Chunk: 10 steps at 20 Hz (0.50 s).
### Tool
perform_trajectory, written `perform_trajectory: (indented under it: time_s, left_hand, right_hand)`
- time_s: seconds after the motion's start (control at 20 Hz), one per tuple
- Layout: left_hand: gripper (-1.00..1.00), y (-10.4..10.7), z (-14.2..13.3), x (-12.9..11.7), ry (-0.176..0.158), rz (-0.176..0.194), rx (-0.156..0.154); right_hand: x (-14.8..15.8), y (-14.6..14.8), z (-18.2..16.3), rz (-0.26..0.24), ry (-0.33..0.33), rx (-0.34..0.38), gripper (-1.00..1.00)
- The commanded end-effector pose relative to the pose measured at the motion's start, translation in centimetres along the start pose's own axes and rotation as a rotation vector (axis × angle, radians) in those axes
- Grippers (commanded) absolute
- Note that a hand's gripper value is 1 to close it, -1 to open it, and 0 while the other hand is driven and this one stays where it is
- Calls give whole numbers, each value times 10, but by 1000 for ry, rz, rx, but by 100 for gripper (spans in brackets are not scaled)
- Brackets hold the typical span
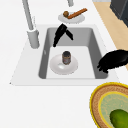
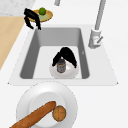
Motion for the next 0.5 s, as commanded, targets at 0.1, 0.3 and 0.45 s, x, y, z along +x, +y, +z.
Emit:
perform_trajectory:
  time_s: [0.1,0.3,0.45]
  left_hand:
    - [0,0,0,0,0,0,0]
    - [0,0,0,0,0,0,0]
    - [0,0,0,0,0,0,0]
  right_hand:
    - [-17,-10,25,-52,-35,-31,-100]
    - [-33,-16,47,-60,-64,-47,-100]
    - [-47,-13,62,-59,-73,-69,-100]
